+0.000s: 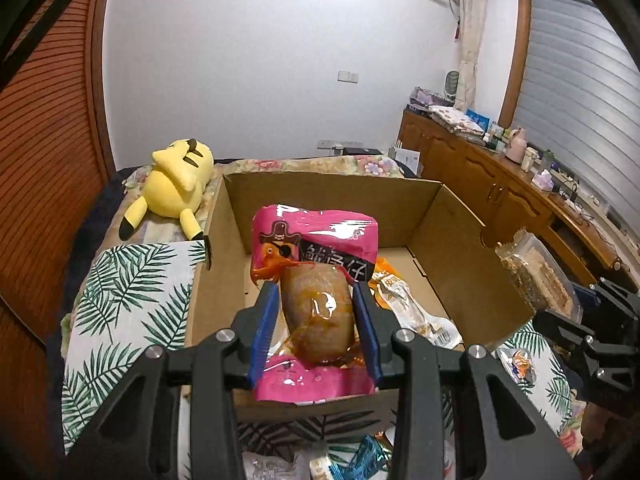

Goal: Organize snacks
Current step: 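Carry both snacks over the box and release them inside, then withdraw both tools and reach toward the silver sachet on the table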

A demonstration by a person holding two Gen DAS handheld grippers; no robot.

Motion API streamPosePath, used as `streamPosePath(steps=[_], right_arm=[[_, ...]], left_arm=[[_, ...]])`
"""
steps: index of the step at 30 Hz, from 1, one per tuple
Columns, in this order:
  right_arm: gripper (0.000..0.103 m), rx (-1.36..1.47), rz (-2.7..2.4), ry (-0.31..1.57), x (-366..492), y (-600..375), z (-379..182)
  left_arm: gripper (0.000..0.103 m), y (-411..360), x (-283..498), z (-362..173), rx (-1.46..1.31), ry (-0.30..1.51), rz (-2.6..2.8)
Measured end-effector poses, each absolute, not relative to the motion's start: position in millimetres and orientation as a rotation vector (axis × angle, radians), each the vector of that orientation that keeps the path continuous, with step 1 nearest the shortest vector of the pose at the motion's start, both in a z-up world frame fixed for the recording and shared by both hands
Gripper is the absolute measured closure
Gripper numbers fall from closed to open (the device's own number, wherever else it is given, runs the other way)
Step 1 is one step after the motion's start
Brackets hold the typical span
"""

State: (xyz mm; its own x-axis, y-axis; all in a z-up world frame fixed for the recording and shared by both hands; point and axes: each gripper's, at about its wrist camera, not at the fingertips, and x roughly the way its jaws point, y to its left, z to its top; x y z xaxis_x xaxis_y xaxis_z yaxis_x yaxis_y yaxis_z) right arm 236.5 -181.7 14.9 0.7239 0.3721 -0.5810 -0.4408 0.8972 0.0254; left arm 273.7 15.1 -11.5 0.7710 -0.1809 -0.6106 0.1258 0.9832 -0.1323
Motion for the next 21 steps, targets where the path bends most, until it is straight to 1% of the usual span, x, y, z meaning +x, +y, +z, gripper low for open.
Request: streamPosePath(steps=[6, 10, 13, 15, 18, 19, 20, 21], right_arm=[[0.056, -0.024, 0.457, 0.652, 260, -184, 9], [0.056, -0.010, 0.439, 0.674, 272, -183, 1], [0.056, 0.002, 0.428, 0.688, 279, -183, -3], [0.056, 0.005, 0.424, 0.698, 283, -183, -6], [0.056, 0.003, 0.422, 0.701, 287, -182, -10], [0.056, 0.008, 0.423, 0.704, 288, -180, -12], [0.055, 0.012, 0.425, 0.707, 289, -179, -13], [0.055, 0.014, 0.427, 0.711, 290, -178, -14]], left_arm=[[0.066, 12, 275, -18, -0.075, 0.689, -0.165], [0.066, 16, 276, -21, -0.104, 0.691, -0.177], [0.064, 22, 275, -19, -0.121, 0.678, -0.173], [0.053, 23, 273, -19, -0.113, 0.675, -0.178], [0.050, 24, 268, -17, -0.102, 0.668, -0.183], [0.048, 25, 266, -16, -0.097, 0.667, -0.183], [0.043, 27, 264, -16, -0.096, 0.665, -0.181], [0.043, 28, 261, -15, -0.098, 0.661, -0.179]])
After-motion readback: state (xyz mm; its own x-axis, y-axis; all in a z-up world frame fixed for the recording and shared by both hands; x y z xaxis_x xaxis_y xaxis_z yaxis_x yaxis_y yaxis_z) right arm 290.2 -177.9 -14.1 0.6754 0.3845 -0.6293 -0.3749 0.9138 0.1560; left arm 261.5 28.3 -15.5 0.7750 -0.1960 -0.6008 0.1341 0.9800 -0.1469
